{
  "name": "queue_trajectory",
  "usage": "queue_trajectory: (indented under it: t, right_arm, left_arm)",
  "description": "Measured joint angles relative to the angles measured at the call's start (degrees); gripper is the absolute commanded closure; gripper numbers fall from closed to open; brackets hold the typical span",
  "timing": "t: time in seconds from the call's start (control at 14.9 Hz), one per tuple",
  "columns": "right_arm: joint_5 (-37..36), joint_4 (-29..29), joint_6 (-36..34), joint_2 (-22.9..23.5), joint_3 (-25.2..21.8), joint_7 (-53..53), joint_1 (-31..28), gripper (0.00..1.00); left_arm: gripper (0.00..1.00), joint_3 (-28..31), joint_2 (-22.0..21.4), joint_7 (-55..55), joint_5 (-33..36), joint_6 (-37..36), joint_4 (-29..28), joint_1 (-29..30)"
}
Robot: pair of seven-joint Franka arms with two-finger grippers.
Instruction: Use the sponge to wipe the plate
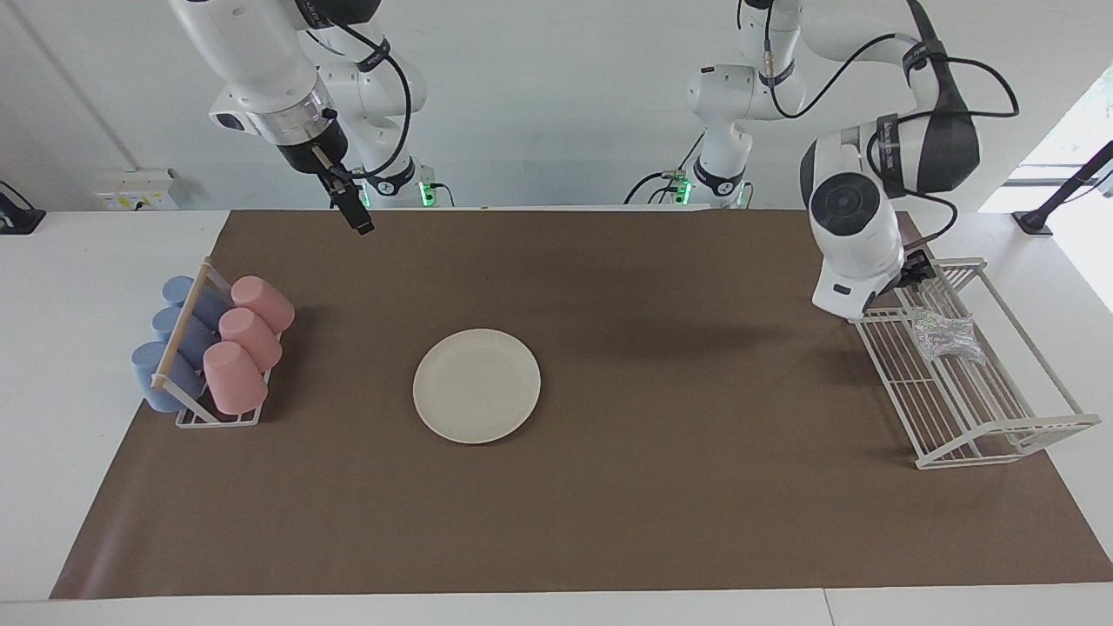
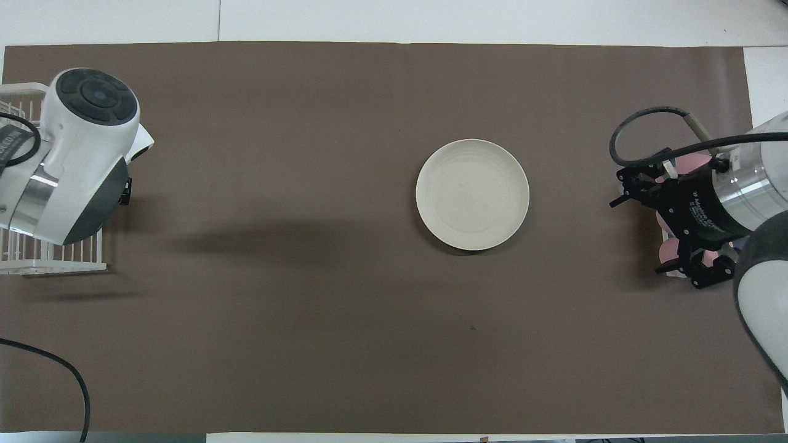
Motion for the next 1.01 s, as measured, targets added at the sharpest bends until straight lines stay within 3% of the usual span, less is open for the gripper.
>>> queue_trajectory:
  t: [0.2, 0.4, 0.47, 0.67, 0.87, 0.94, 1.01]
  right_arm:
    - [0.0, 0.0, -0.1, -0.1, 0.2, 1.3, 0.0, 0.00]
    - [0.0, 0.0, 0.8, -0.2, 0.4, 5.9, 0.0, 0.00]
    - [0.1, 0.0, 1.8, -0.2, 0.8, 8.9, 0.0, 0.00]
    - [0.1, 0.0, 4.2, -0.2, 4.2, 17.1, 0.0, 0.00]
    - [0.8, 0.0, 6.6, -0.3, 6.4, 20.0, 0.1, 0.00]
    - [1.7, 0.0, 7.1, -0.3, 6.4, 20.7, 0.1, 0.00]
    - [2.3, 0.0, 7.2, -0.2, 6.3, 21.5, 0.1, 0.00]
  left_arm:
    - [0.00, 0.0, 4.1, -0.2, 9.8, 0.1, -0.4, 0.0]
    - [0.00, 0.2, 5.8, -0.5, 12.8, 0.5, -0.4, 0.1]
    - [0.05, 0.3, 5.8, -0.5, 12.9, 0.7, -0.4, 0.2]
    - [0.33, 0.5, 5.7, -0.5, 13.0, 0.9, -0.1, 0.3]
    - [0.78, 0.5, 5.7, -0.5, 13.1, 1.2, 0.0, 0.3]
    - [1.00, 0.5, 5.7, -0.5, 13.1, 1.3, 0.1, 0.3]
    - [1.00, 0.5, 5.7, -0.5, 13.1, 1.3, 0.1, 0.4]
